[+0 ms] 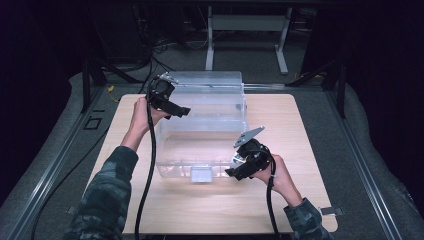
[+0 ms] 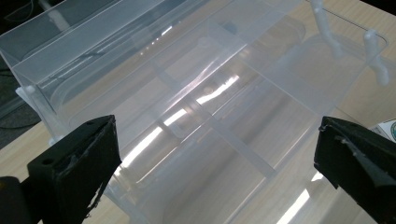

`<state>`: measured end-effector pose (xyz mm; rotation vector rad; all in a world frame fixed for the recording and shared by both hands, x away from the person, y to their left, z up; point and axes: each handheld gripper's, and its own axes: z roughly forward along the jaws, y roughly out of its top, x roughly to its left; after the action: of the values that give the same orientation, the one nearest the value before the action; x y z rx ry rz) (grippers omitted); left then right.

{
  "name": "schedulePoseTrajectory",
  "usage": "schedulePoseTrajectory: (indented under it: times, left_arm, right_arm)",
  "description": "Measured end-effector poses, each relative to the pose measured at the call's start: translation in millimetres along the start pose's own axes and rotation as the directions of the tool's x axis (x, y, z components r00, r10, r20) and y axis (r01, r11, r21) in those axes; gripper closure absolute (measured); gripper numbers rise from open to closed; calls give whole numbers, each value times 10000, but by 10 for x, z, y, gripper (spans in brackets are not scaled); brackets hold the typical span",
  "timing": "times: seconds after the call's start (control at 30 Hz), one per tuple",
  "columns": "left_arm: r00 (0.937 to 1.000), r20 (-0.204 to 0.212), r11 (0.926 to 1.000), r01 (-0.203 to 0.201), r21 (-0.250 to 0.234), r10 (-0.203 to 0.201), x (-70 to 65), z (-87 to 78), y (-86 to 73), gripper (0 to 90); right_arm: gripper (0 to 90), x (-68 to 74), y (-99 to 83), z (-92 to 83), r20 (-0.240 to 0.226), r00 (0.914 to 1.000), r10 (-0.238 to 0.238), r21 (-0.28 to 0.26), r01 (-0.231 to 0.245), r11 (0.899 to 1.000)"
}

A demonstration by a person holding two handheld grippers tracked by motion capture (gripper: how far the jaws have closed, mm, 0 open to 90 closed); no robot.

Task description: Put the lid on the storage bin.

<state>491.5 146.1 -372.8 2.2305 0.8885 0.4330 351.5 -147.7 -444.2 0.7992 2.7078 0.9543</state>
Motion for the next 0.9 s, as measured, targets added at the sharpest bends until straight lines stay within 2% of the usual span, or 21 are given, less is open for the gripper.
schedulePoseTrajectory:
  times: [0.23,0.33,0.47,0.53,0.57,0.63,0.67,0.73,0.83,0.87,0.9]
  left_arm:
    - [9997,108,9997,221,53,-222,70,132,41,47]
    - [9999,-19,9998,159,81,-159,84,181,57,68]
    - [9995,-303,9997,-117,199,123,111,242,67,117]
    - [9991,-421,9999,-61,95,65,130,269,61,149]
    - [9989,-469,10000,-51,71,54,143,278,59,160]
    - [9973,-739,10000,-36,55,40,149,305,57,187]
    - [9978,-669,10000,0,-14,-1,161,318,54,199]
    - [9964,-846,10000,-13,93,21,169,353,54,232]
    - [9970,-765,9999,82,104,-74,197,409,44,284]
    - [9986,-513,9999,139,97,-134,217,430,33,315]
    - [9988,-484,9998,128,153,-121,227,448,26,342]
  right_arm:
    - [221,41,29,3,19,9999,-99,-238,99,9997]
    - [239,48,33,8,-7,9999,-108,-276,107,9996]
    - [275,45,29,15,-71,10000,10,-385,-13,9993]
    - [294,44,25,31,-199,9998,84,-484,-94,9988]
    - [304,49,23,40,-121,9999,98,-469,-104,9988]
    - [324,58,26,63,-160,9999,53,-408,-59,9991]
    - [339,64,26,75,-170,9999,19,-428,-26,9991]
    - [368,76,33,93,-133,9999,31,-405,-36,9992]
    - [399,100,38,123,-192,9998,1,-429,-10,9991]
    - [408,104,39,137,-221,9997,-40,-436,31,9990]
    - [421,113,42,152,-214,9998,-20,-394,11,9992]
